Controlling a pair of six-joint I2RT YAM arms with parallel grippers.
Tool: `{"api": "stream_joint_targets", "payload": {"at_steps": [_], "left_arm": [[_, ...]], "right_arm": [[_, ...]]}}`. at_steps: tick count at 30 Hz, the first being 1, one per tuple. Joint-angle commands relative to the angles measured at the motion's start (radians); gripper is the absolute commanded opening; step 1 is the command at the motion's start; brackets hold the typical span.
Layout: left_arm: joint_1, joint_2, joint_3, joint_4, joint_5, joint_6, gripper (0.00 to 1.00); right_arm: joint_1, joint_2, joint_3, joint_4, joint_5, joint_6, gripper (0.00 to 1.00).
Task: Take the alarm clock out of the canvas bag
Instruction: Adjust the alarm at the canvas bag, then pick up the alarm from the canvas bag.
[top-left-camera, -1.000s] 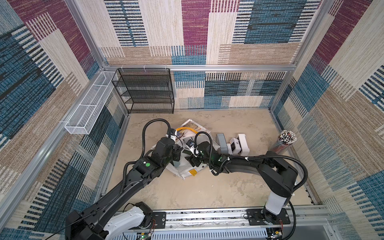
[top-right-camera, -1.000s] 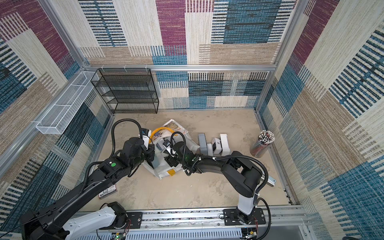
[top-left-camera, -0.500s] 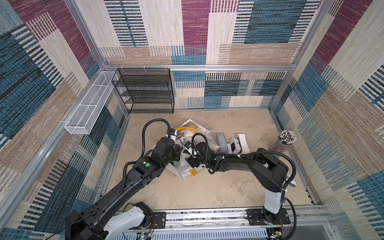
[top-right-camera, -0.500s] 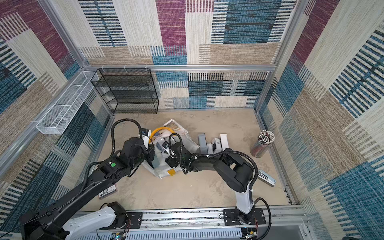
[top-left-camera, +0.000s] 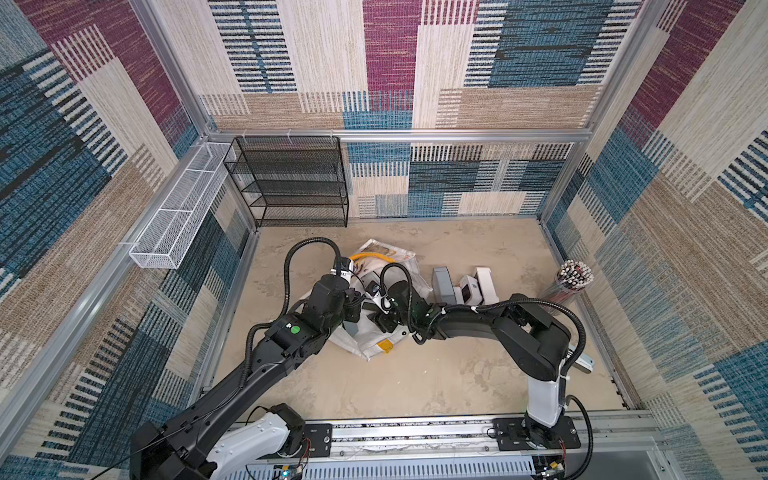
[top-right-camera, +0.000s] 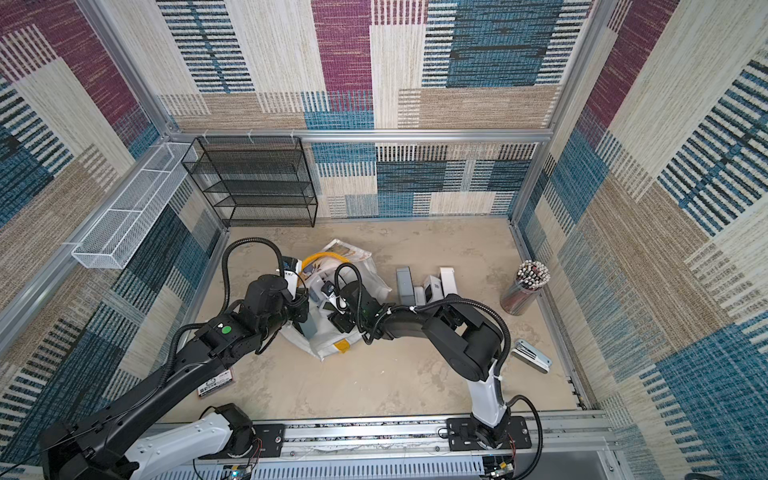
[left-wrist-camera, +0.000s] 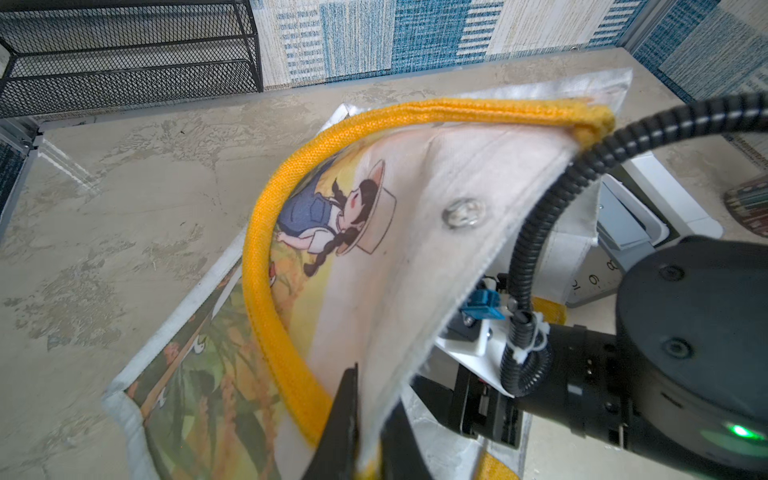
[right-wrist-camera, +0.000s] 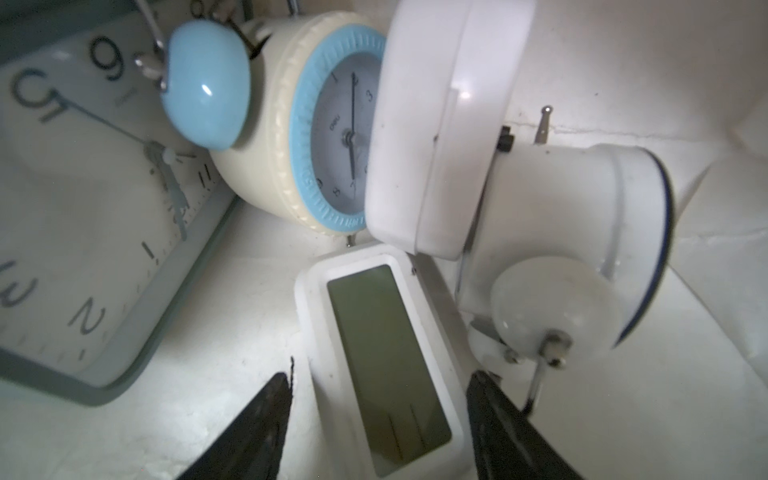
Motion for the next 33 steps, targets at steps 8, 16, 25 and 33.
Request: {"api": "stream_joint_targets", "payload": {"at_steps": [8, 16, 25, 33], "left_arm": [[0.000, 0.002, 0.000, 0.015, -0.011, -0.001, 0.00], [-0.001, 0.002, 0.000, 0.012, -0.013, -0.008, 0.00], [0.000, -0.003, 0.005, 0.007, -0.020, 0.005, 0.00], [0.000, 0.000, 0.003, 0.010, -0.023, 0.006, 0.00]], "right_arm": [[0.010, -0.102, -0.032, -0.089, -0.144, 0.021, 0.57], [0.008, -0.087, 0.004, -0.124, -0.052, 0.031, 0.75], [0.010, -0.005, 0.062, -0.158, -0.063, 0.044, 0.76], [0.010, 0.052, 0.112, -0.186, -0.050, 0.055, 0.72]]}}
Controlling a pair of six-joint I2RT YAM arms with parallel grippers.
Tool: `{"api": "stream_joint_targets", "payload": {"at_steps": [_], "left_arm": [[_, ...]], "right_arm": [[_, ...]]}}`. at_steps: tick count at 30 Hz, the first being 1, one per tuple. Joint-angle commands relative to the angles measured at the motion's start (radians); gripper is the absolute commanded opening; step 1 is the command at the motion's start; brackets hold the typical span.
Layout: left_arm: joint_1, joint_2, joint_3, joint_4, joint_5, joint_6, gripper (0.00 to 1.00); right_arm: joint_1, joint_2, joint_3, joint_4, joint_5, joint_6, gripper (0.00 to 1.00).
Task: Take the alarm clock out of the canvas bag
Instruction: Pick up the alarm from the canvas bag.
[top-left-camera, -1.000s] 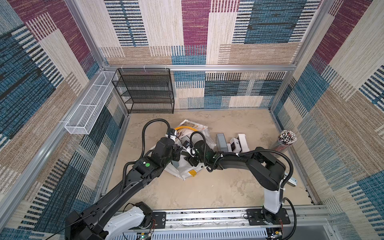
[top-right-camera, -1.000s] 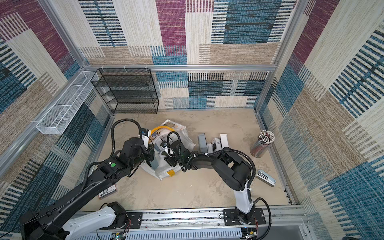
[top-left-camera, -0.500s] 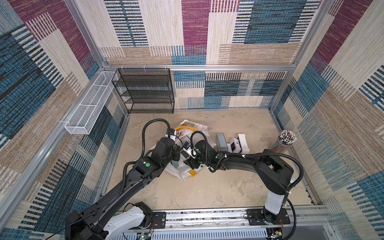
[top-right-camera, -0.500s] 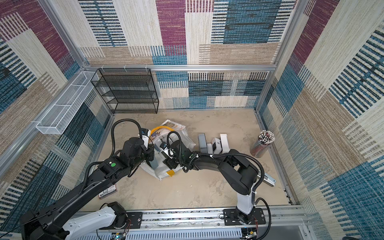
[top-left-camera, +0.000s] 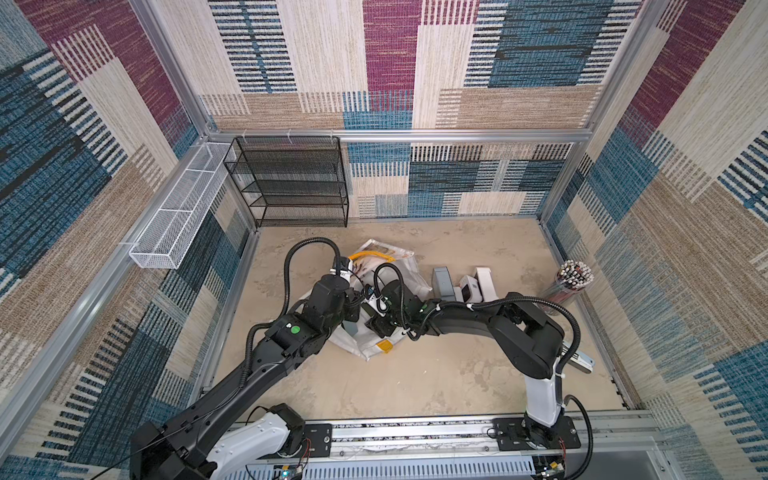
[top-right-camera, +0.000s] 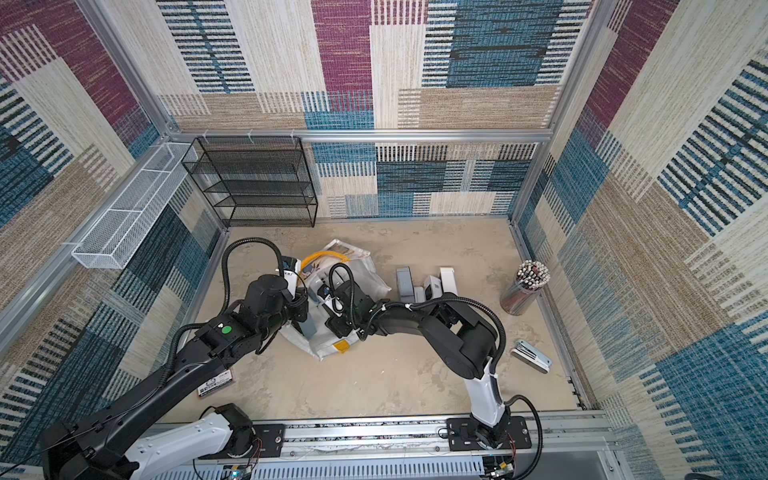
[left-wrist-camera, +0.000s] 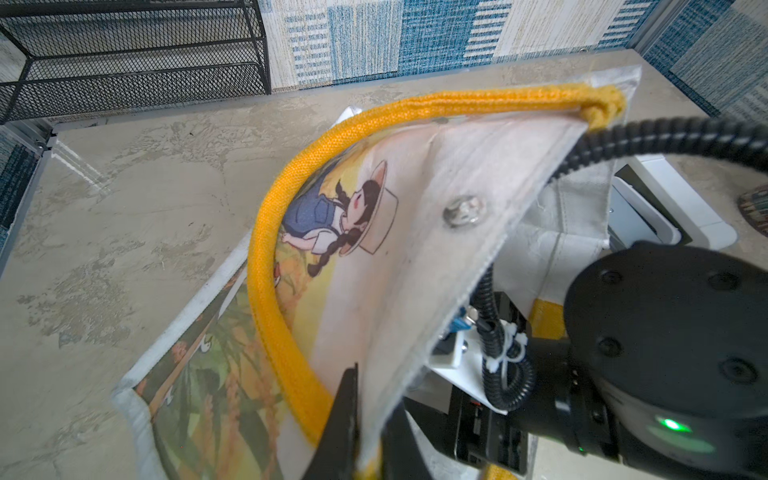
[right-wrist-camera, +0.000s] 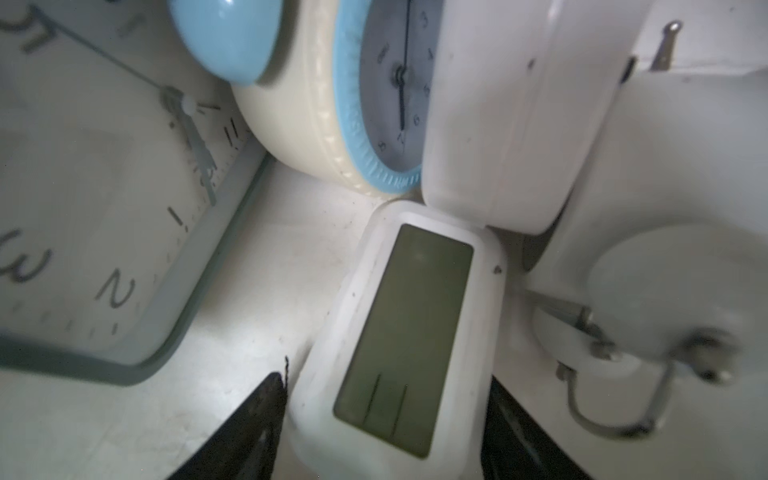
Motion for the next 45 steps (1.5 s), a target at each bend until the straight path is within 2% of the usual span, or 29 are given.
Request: {"api": "stream_joint_targets", "payload": {"at_steps": [1, 10, 18, 33, 45], "left_arm": [[0.001, -0.002, 0.003, 0.010, -0.003, 0.007, 0.00], [0.000, -0.002, 0.003, 0.005, -0.013, 0.009, 0.00], [-0.001, 0.004, 0.008, -0.015, -0.045, -0.003, 0.00], [0.001, 0.030, 0.023, -0.038, -0.079, -0.031, 0.00], [0.000, 0.029, 0.021, -0.052, -0.107, -0.048, 0.00]], "right_arm": [[0.001, 0.012, 0.019, -0.005, 0.015, 0.023, 0.70], [0.001, 0.001, 0.017, 0.009, 0.039, 0.061, 0.57], [0.001, -0.077, -0.032, 0.027, 0.043, 0.080, 0.46], [0.009, -0.329, -0.199, 0.052, 0.052, 0.120, 0.40], [0.034, -0.568, -0.370, 0.057, 0.151, 0.218, 0.39]]}}
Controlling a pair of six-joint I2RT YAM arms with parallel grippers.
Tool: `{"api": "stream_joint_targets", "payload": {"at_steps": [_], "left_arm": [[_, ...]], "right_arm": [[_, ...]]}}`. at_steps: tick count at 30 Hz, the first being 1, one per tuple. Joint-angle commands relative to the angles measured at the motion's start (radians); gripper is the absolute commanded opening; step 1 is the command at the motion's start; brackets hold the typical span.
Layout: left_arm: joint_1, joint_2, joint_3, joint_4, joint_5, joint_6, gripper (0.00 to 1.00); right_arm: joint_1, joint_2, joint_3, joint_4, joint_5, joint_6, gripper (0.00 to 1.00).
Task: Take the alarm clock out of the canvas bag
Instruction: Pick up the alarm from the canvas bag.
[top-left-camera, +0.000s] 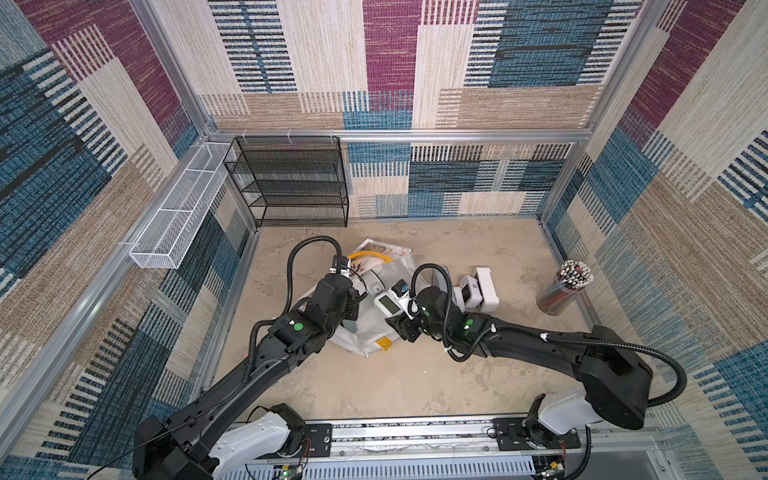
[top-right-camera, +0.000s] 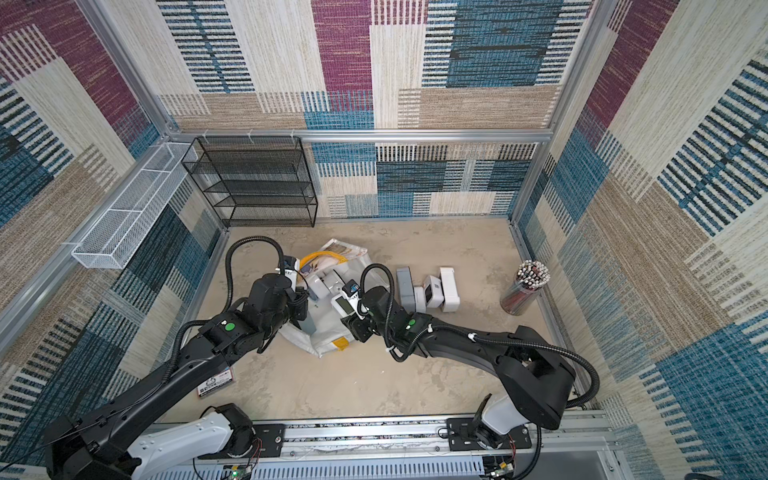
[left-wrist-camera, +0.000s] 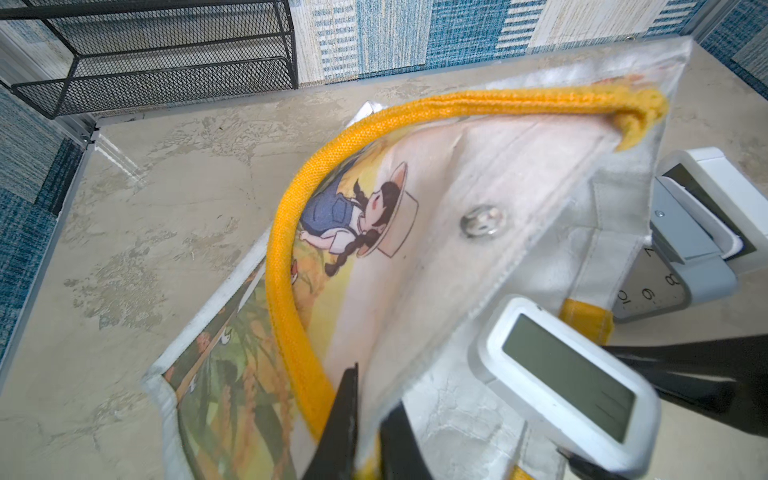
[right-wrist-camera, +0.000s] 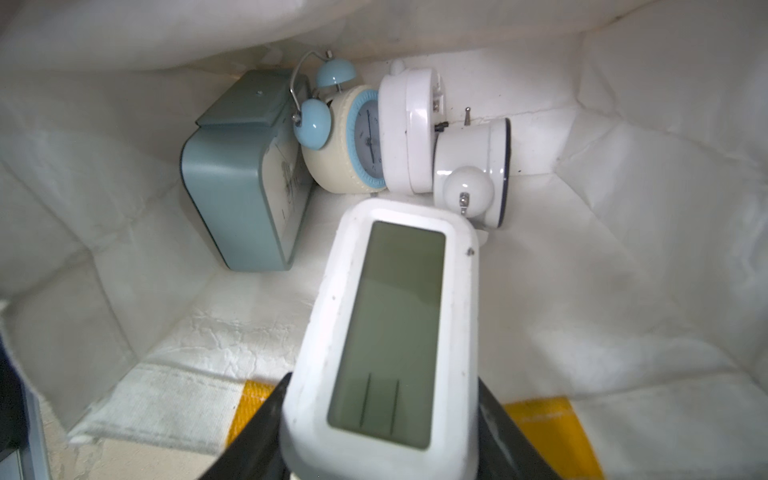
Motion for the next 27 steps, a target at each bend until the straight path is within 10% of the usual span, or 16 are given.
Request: {"api": "stream_joint_targets", "payload": {"at_steps": [1, 27], "left_arm": [[0.000, 0.001, 0.005, -0.024, -0.030, -0.038, 0.00], [0.004, -0.051, -0.053, -0.130, -0.163, -0.083, 0.00]], "right_arm": [[0.009, -0.058, -0.035, 0.038, 0.059, 0.057, 0.38], [0.041, -0.415, -0.275, -0.030, 0.301, 0.246, 0.35]]}}
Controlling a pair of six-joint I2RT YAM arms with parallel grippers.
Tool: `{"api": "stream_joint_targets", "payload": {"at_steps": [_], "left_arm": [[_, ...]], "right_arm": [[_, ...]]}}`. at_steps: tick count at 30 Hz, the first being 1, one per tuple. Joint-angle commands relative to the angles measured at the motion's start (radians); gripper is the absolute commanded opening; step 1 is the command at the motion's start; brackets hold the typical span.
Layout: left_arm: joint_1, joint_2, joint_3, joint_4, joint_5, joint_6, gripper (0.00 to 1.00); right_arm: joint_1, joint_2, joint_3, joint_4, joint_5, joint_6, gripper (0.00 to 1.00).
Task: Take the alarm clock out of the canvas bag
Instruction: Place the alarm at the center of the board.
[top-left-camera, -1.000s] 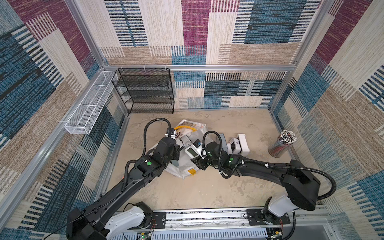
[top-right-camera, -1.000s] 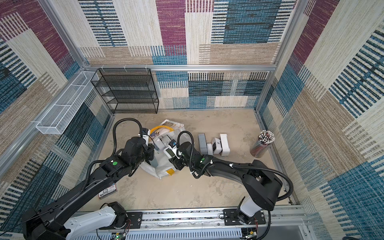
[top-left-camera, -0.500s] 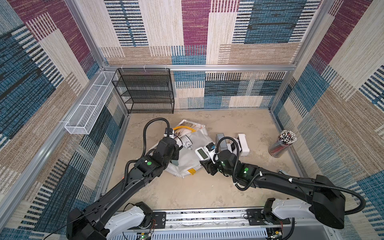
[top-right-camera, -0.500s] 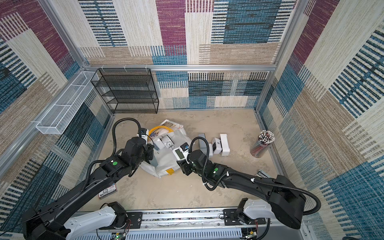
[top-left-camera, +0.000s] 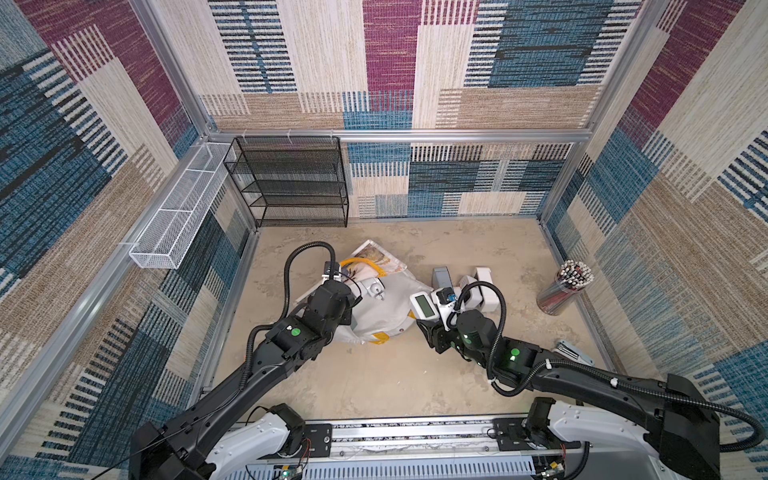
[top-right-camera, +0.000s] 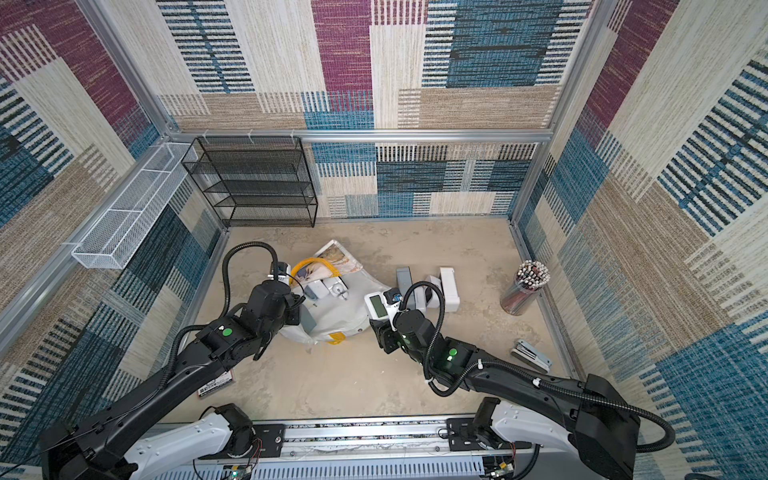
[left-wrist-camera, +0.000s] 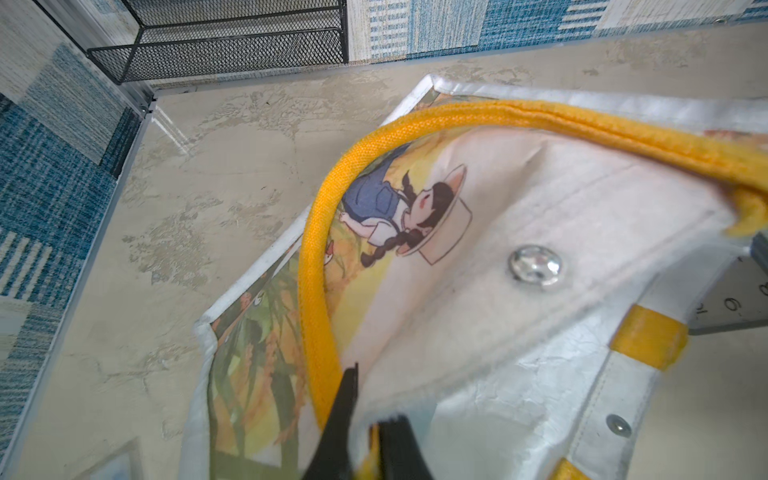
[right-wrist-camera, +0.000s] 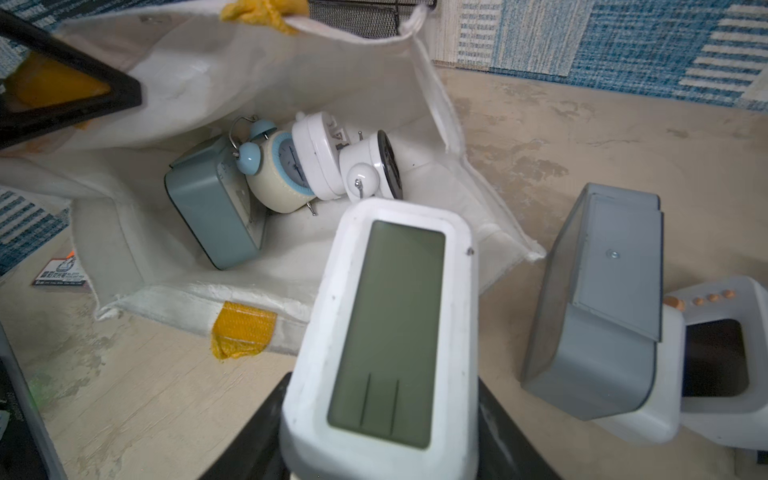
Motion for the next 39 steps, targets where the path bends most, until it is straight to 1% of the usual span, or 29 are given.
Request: {"api": "stream_joint_targets", "payload": {"at_steps": [1, 12, 21, 31, 39], "left_arm": [[0.004, -0.012, -0.008, -0.074, -0.065, -0.030, 0.00], [0.014, -0.046, -0.032, -0.134, -0.128, -0.063, 0.00], [0.037, -0.094, -0.052, -0.167, -0.154, -0.065, 0.00], [0.062, -0.168, -0.077, -0.205, -0.172, -0.071, 0.00], [0.066, -0.163, -0.070, -0.198, -0.154, -0.066, 0.00]], "right_arm": [[0.000, -0.013, -0.010, -0.005, 0.046, 0.042, 0.35], [-0.009, 0.028, 0.001, -0.067, 0.103, 0.102, 0.36], [-0.036, 0.123, 0.016, -0.033, 0.040, 0.096, 0.36], [-0.062, 0.262, 0.067, 0.000, 0.019, 0.090, 0.36], [-0.104, 0.369, 0.091, 0.036, -0.007, 0.087, 0.37]]}}
